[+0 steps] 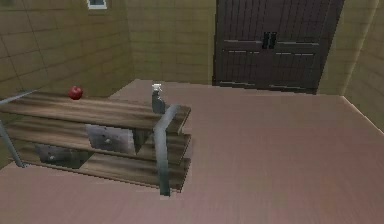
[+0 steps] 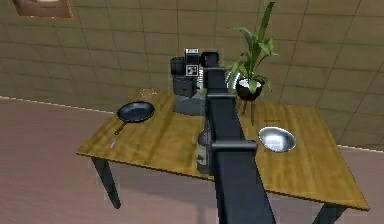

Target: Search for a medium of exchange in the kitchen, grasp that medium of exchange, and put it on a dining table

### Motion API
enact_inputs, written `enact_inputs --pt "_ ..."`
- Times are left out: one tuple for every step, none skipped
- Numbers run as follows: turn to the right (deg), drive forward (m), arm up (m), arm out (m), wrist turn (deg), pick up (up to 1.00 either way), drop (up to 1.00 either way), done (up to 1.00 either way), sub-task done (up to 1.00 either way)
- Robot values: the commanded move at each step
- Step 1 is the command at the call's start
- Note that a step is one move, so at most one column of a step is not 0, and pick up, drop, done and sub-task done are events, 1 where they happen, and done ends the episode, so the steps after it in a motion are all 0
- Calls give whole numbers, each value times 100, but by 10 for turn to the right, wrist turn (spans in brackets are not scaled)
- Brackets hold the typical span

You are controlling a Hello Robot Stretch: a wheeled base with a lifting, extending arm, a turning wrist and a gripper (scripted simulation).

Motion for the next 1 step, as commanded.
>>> enact_inputs --pt "0 0 0 0 0 0 0 100 0"
